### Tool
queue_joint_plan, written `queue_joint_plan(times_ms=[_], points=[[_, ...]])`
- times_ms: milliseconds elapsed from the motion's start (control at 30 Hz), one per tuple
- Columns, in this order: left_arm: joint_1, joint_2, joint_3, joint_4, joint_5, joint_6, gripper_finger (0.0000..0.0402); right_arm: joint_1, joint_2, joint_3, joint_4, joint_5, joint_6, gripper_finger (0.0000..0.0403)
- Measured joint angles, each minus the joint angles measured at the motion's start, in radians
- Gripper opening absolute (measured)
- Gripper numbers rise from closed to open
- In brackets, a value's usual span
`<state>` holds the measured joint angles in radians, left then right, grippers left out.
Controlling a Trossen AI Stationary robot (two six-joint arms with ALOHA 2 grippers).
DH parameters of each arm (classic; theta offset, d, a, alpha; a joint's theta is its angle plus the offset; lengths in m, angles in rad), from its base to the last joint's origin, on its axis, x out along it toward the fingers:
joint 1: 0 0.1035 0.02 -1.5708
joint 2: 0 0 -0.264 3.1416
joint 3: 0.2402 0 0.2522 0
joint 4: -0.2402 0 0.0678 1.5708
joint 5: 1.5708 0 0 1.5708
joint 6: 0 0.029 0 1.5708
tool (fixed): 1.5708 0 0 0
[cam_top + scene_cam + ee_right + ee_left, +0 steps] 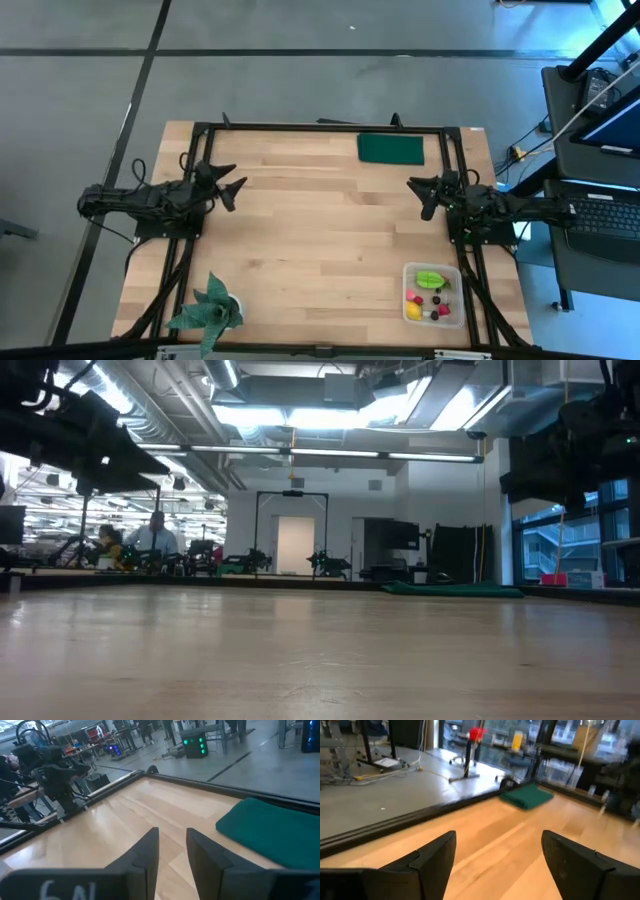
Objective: Pick and placing Produce into tupperware
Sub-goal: Return to Home Position
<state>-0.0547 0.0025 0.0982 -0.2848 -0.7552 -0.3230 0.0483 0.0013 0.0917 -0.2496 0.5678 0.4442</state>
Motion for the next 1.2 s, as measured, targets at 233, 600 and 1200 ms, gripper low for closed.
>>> queue_joint_plan(times_ms=[233, 600, 1200], points=[[0.000, 0.000, -0.002, 0.017, -0.035, -0.013, 0.0285, 0.000, 0.000, 0.000, 0.000, 0.007, -0.001, 0.0100], [0.000, 0.000, -0.003, 0.016, -0.046, -0.033, 0.0285, 0.000, 0.000, 0.000, -0.001, 0.007, -0.006, 0.0100], [0.000, 0.000, -0.003, 0.015, -0.044, -0.033, 0.0285, 0.000, 0.000, 0.001, -0.001, 0.007, -0.009, 0.0100]])
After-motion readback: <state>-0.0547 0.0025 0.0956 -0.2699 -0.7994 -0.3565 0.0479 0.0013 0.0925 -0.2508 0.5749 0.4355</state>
